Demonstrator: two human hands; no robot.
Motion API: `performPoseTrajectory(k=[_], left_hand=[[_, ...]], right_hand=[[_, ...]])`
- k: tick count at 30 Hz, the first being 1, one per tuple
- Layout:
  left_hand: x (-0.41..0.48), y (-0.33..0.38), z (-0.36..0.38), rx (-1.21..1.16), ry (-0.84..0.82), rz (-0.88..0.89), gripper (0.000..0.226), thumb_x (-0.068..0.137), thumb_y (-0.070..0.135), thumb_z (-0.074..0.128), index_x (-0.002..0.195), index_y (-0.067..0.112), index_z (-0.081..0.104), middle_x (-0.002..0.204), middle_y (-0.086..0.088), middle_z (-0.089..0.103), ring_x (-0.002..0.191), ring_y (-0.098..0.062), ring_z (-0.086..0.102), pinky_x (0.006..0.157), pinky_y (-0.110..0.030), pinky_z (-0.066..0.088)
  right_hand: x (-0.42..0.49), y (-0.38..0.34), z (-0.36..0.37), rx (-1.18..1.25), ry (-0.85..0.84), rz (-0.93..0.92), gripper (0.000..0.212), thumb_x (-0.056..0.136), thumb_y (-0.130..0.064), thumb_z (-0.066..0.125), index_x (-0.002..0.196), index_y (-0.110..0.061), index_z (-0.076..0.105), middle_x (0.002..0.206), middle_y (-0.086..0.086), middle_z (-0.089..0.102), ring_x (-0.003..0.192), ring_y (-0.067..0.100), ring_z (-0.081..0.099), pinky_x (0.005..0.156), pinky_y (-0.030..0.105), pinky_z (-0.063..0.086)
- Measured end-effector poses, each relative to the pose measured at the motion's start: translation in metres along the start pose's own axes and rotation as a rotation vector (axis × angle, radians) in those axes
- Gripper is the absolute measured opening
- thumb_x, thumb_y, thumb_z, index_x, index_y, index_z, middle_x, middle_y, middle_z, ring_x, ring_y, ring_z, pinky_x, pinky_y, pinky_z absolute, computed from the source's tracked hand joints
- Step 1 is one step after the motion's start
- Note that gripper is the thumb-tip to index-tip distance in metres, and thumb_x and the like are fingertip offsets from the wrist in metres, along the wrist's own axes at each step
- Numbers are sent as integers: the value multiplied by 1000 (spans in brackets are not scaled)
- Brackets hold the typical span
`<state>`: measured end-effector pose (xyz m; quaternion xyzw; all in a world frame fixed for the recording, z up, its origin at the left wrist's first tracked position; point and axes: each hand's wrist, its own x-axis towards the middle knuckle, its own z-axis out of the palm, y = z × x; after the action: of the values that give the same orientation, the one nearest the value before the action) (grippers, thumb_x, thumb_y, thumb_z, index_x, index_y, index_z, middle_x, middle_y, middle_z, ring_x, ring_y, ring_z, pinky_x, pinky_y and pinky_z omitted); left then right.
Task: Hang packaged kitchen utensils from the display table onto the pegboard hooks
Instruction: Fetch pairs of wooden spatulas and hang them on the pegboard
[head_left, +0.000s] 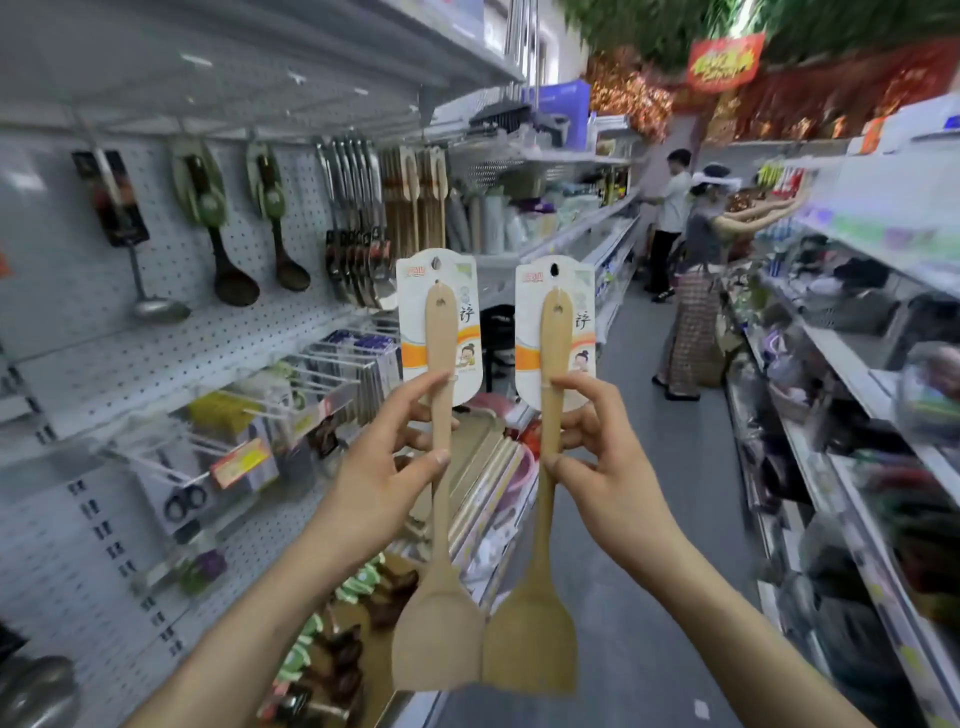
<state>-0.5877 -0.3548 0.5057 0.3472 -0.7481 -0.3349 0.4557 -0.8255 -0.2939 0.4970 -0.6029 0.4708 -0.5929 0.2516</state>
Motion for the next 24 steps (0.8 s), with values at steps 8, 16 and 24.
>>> performPoseTrajectory(k=[8,16,24], left_hand=[[78,19,41,-58,-30,72,73,101,4,69,142,62,51,115,13,70,105,-10,64,87,-21,57],[174,-28,76,-89,-40,73,75,100,0,67,144,59,52,115,21,69,109,-6,65,90,-27,59],[306,-86,102,-153,-25,69,76,100,-4,67,141,59,55,113,1,69,102,-14,67,88,-28,61]], right_hand=[[61,8,-65,-5,55,-72,75,94,14,59,143,-43,52,107,11,62,96,21,64,82,23,59],[152,62,-74,-1,58,-49,78,95,16,56,139,-49,52,106,15,61,96,23,62,79,24,58],[268,120,-90,-82,85,-26,74,95,16,54,142,-40,50,104,12,62,92,16,64,77,24,57]])
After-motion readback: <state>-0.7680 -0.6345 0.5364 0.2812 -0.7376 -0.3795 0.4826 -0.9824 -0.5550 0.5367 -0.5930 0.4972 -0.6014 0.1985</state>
